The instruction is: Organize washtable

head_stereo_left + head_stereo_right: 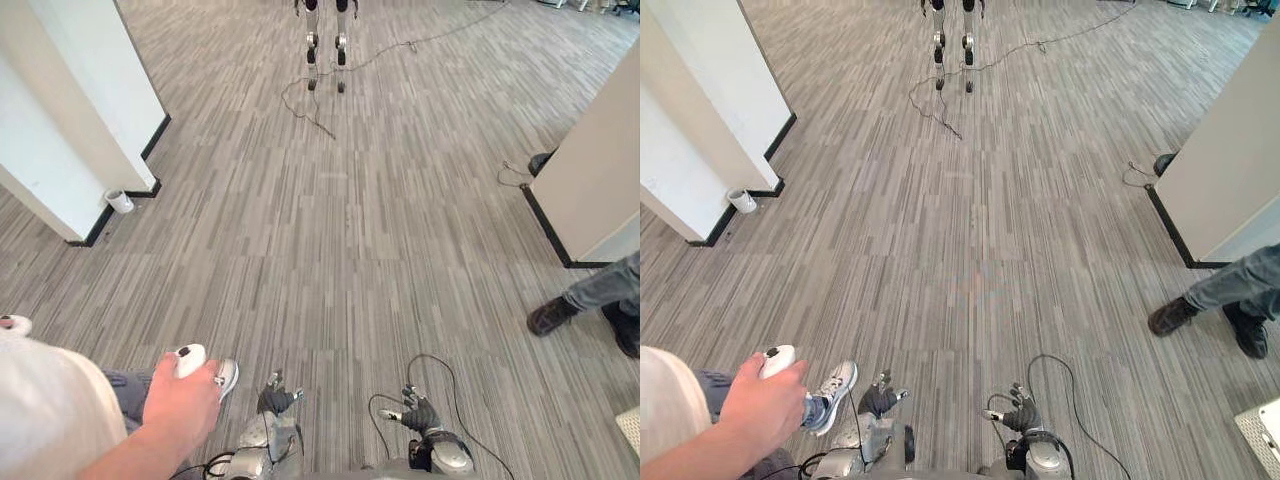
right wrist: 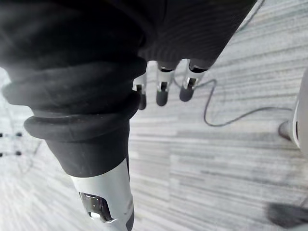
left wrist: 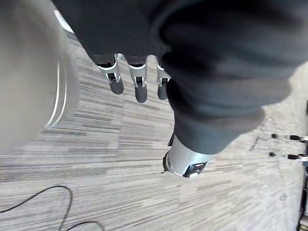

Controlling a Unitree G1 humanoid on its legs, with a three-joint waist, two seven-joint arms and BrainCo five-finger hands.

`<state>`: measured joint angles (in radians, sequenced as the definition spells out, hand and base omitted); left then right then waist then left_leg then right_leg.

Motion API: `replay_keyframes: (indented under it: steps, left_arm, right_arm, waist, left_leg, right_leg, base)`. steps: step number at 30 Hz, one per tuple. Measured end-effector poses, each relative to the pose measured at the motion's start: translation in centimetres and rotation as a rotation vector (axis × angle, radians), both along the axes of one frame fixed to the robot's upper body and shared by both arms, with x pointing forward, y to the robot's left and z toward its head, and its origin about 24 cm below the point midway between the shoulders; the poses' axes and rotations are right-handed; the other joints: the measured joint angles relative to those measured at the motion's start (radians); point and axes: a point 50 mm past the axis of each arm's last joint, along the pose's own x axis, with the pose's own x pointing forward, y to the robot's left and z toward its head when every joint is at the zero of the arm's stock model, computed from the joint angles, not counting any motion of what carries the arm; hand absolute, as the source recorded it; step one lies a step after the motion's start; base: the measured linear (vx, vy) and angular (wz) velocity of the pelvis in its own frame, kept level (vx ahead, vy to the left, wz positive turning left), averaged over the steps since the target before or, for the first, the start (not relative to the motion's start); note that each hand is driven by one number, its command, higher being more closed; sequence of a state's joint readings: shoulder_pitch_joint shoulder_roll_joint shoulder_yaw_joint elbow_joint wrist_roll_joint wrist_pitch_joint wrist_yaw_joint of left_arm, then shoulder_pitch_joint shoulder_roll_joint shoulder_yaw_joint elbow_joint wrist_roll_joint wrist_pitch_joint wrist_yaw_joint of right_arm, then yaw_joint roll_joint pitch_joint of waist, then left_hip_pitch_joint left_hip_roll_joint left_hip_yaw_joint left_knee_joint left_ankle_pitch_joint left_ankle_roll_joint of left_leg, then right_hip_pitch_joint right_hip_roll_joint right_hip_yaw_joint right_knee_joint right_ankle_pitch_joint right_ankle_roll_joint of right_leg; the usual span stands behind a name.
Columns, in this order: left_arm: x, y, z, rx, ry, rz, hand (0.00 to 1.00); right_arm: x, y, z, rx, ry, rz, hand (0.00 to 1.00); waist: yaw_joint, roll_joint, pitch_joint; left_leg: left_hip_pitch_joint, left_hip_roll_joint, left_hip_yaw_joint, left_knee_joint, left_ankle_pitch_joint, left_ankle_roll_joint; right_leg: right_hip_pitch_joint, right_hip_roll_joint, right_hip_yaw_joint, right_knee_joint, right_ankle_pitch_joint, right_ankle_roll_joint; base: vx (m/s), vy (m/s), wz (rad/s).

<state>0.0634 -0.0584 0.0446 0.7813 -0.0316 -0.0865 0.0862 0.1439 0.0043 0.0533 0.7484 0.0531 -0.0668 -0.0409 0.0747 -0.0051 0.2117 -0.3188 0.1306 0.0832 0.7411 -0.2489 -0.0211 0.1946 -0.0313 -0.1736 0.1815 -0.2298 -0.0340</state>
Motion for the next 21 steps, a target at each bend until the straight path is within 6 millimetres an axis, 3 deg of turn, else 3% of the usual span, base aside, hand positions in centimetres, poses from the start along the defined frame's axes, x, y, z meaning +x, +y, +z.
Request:
replay_keyframes:
  steps: [1,2,3,5,7,8,9,10,11,12,14,16,17,18,19,20,21]
  left_arm:
    - [-0.1,0.2,0.1,-0.011,-0.011,0.029,0.0]
    - [-0.4,0.3,0.0,-0.018,-0.008,0.04,0.0]
    - [-0.7,0.5,0.0,-0.022,-0.007,0.056,0.0]
    - [-0.9,1.8,-0.1,-0.009,-0.003,0.109,0.0]
    - [-0.9,2.1,-0.1,-0.003,-0.002,0.123,0.0]
    - [-1.1,2.3,-0.2,0.001,0.006,0.122,0.0]
    - [-1.1,2.4,-0.2,0.004,0.011,0.12,0.0]
    - [-1.3,2.5,-0.4,0.008,0.023,0.115,0.0]
    - [-1.5,2.4,-0.5,0.014,0.035,0.099,0.0]
    - [-1.6,2.0,-0.7,0.016,0.047,0.069,0.0]
    - [-1.5,1.6,-0.8,0.017,0.051,0.038,0.0]
    - [-1.3,1.0,-1.0,0.017,0.072,-0.006,0.0]
    - [-1.3,0.9,-1.1,0.019,0.076,-0.013,0.0]
    - [-1.4,0.8,-1.1,0.019,0.084,-0.022,0.0]
    - [-1.7,0.7,-1.4,0.026,0.106,-0.038,0.0]
    - [-1.9,0.0,-1.7,0.023,0.129,-0.073,0.0]
    - [-1.9,-0.5,-1.7,0.016,0.126,-0.098,0.0]
  right_arm:
    - [-0.1,0.0,-0.1,0.012,0.008,-0.02,0.0]
    - [-0.3,-0.1,-0.2,0.009,0.013,-0.022,0.0]
    - [-0.7,-0.3,-0.5,0.008,0.034,-0.027,0.0]
    - [-1.2,0.8,-0.8,0.04,0.054,-0.027,0.0]
    - [-1.3,1.3,-0.9,0.054,0.063,-0.026,0.0]
    - [-1.2,1.5,-0.8,0.061,0.056,-0.028,0.0]
    - [-1.1,1.6,-0.7,0.065,0.05,-0.029,0.0]
    - [-0.7,1.8,-0.4,0.072,0.028,-0.033,0.0]
    - [-0.5,1.9,-0.2,0.074,0.007,-0.033,0.0]
    - [-0.4,2.0,0.0,0.068,-0.004,-0.021,0.0]
    - [-0.6,1.9,0.1,0.06,-0.014,-0.016,0.0]
    - [-0.1,1.7,0.5,0.042,-0.046,-0.01,0.0]
    - [0.0,1.6,0.5,0.04,-0.05,-0.011,0.0]
    - [0.1,1.5,0.6,0.034,-0.059,-0.01,0.0]
    - [0.4,1.5,0.7,0.028,-0.066,-0.004,0.0]
    - [0.8,0.9,0.7,0.011,-0.068,-0.004,0.0]
    - [0.9,0.4,0.6,-0.006,-0.064,-0.016,0.0]
  waist:
    - [0.001,0.003,-0.004]
    - [0.002,0.014,-0.01]
    - [0.009,0.015,-0.021]
    - [0.019,-0.037,-0.057]
    - [0.022,-0.05,-0.06]
    - [0.021,-0.057,-0.056]
    - [0.019,-0.062,-0.052]
    - [0.009,-0.07,-0.04]
    - [-0.007,-0.058,-0.029]
    - [-0.01,-0.062,-0.032]
    - [-0.008,-0.067,-0.031]
    - [-0.037,-0.072,-0.026]
    - [-0.038,-0.071,-0.025]
    - [-0.045,-0.075,-0.024]
    - [-0.06,-0.084,-0.021]
    - [-0.062,-0.053,-0.021]
    - [-0.062,-0.037,-0.017]
  left_leg:
    - [-0.013,-0.041,-0.05,-0.245,0.036,-0.036]
    - [-0.013,-0.042,-0.065,-0.331,0.074,-0.049]
    - [-0.006,-0.04,-0.057,-0.326,0.179,-0.035]
    - [0.001,-0.073,0.006,-0.273,0.13,0.012]
    - [0.026,-0.078,0.055,-0.237,0.086,0.038]
    - [0.082,-0.086,0.081,-0.249,0.056,0.046]
    - [0.113,-0.092,0.087,-0.261,0.044,0.05]
    - [0.201,-0.108,0.084,-0.297,0.012,0.056]
    - [0.273,-0.113,0.067,-0.316,-0.015,0.06]
    - [0.328,-0.113,0.048,-0.34,-0.043,0.062]
    - [0.376,-0.112,0.014,-0.375,-0.065,0.053]
    - [0.431,-0.076,-0.067,-0.411,-0.087,0.016]
    - [0.442,-0.063,-0.085,-0.42,-0.094,0.004]
    - [0.466,-0.041,-0.116,-0.432,-0.116,-0.034]
    - [0.495,-0.028,-0.163,-0.437,-0.142,-0.077]
    - [0.515,-0.022,-0.197,-0.466,-0.142,-0.084]
    - [0.531,-0.031,-0.211,-0.497,-0.131,-0.071]
  right_leg:
    - [0.019,-0.022,0.035,-0.012,-0.026,0.042]
    - [0.026,-0.021,0.048,-0.012,-0.04,0.056]
    - [0.039,-0.022,0.077,-0.007,-0.065,0.074]
    - [0.042,-0.091,0.15,0.014,-0.067,0.073]
    - [-0.018,-0.118,0.198,0.161,-0.062,0.084]
    - [-0.08,-0.132,0.223,0.349,-0.029,0.134]
    - [-0.114,-0.139,0.234,0.446,0.004,0.145]
    - [-0.191,-0.149,0.237,0.673,0.16,0.165]
    - [-0.244,-0.166,0.218,0.826,0.132,0.166]
    - [-0.295,-0.179,0.174,0.885,0.057,0.144]
    - [-0.352,-0.18,0.118,0.868,0.007,0.138]
    - [-0.44,-0.161,0.02,0.693,-0.068,0.121]
    - [-0.465,-0.15,0.019,0.64,-0.071,0.124]
    - [-0.502,-0.132,0.022,0.499,-0.05,0.125]
    - [-0.486,-0.121,0.009,0.404,0.034,0.076]
    - [-0.449,-0.117,-0.047,0.389,0.034,0.105]
    - [-0.446,-0.116,-0.057,0.402,0.069,0.159]
  base:
    - [0.43,0.255,-0.72]
    - [0.52,0.336,-0.74]
    - [0.47,0.308,-0.66]
    - [0.55,0.294,-0.61]
    - [0.47,0.23,-0.45]
    - [0.44,0.219,-0.46]
    - [0.43,0.177,-0.3]
    - [0.39,0.11,0.07]
    - [0.48,0.076,0.3]
    - [0.47,-0.001,0.38]
    - [0.36,-0.072,0.43]
    - [0.47,-0.246,1.0]
    - [0.6,-0.382,0.99]
    - [0.51,-0.36,0.89]
    - [0.52,-0.342,0.86]
    - [0.41,-0.228,0.49]
    - [0.43,-0.153,0.25]
